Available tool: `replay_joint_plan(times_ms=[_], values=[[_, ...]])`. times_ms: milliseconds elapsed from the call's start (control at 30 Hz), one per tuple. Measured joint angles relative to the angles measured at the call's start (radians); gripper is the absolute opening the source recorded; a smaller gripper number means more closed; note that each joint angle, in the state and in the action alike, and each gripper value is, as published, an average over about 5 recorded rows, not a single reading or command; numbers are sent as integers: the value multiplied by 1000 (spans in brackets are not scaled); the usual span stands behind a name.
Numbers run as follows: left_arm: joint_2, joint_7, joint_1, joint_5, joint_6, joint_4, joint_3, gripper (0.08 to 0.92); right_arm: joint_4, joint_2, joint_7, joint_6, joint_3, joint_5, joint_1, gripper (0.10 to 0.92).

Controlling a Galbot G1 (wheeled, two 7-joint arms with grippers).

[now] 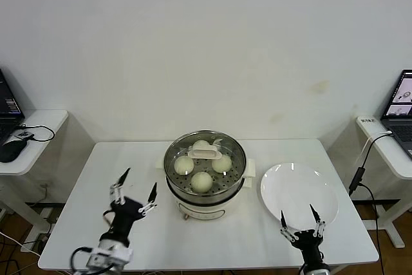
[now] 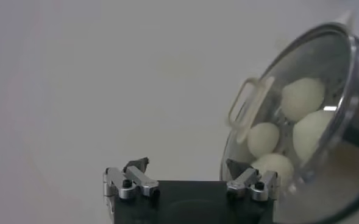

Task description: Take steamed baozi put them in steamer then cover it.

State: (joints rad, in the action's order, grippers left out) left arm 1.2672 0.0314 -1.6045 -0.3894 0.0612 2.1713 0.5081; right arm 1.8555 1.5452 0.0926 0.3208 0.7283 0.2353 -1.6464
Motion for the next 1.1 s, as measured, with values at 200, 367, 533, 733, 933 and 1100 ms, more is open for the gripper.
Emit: replay_joint_plan(times_ms=[200,367,533,733,933,1100], values=[[1,41,-87,324,-89,-41,63,823,18,-32,10,-15,-13,-49,-33,823],[12,53,-139,473,-153,-81,80,823,30,-57,15,-21,-24,-81,-63,823],[21,61,-169,547,-199,-116,93,823,39,-74,21,-25,-41,-98,-82,823],[24,66,-202,610,-226,-131,106,823,49,-84,25,-28,-59,-110,-97,823],[25,55,-231,646,-247,-139,104,823,64,-95,35,-38,-77,-124,-115,823],[27,46,-248,654,-261,-148,99,823,73,-104,44,-43,-91,-131,-131,823]])
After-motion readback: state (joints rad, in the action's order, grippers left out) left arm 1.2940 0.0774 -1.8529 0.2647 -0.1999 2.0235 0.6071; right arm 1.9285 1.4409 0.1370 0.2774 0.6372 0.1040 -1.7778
